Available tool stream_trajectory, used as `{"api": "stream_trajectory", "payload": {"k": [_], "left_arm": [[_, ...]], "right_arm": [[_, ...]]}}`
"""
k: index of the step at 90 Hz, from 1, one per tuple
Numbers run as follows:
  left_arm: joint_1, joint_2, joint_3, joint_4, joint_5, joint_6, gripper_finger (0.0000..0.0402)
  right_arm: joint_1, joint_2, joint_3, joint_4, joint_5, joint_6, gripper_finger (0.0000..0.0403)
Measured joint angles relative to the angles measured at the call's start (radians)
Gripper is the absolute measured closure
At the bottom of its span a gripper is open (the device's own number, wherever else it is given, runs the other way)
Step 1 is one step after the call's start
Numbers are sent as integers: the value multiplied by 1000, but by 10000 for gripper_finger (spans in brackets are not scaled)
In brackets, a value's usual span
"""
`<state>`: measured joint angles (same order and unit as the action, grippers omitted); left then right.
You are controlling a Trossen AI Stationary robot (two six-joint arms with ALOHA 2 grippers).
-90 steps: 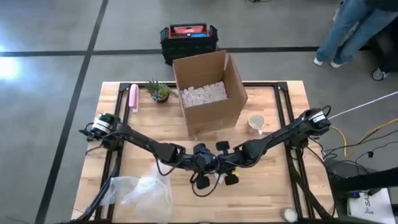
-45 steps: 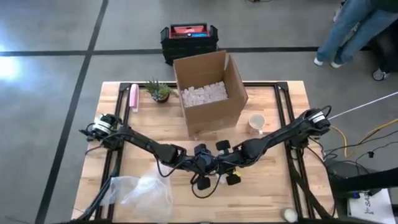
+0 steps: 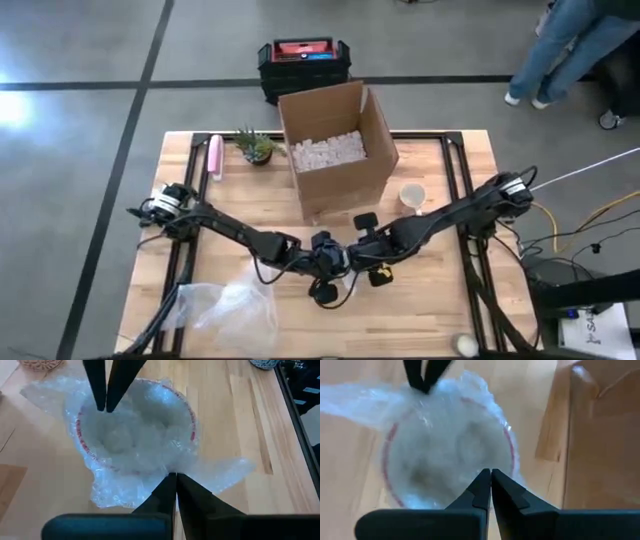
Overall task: Wrap mug
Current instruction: Wrap the gray mug with bubble wrap
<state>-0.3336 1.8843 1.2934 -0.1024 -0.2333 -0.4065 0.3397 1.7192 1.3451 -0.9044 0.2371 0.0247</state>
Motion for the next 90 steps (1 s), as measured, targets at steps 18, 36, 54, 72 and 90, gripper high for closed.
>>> {"api": "stream_trajectory", "payload": {"k": [18, 36, 54, 72, 90], "left_arm": [[0, 0, 0, 2, -1, 1, 402], [-1, -1, 0, 8, 5, 0, 402], [-1, -8, 0, 11, 14, -1, 402], [0, -32, 0, 15, 8, -1, 402], [0, -42, 0, 14, 8, -1, 402]], "right_arm": [[0, 13, -87, 126, -39, 1, 403], [-1, 30, -116, 241, -84, 11, 403], [0, 30, -84, 193, -107, 4, 403], [0, 25, 32, -17, -113, -10, 403], [0, 24, 116, -103, -105, -25, 403]]}}
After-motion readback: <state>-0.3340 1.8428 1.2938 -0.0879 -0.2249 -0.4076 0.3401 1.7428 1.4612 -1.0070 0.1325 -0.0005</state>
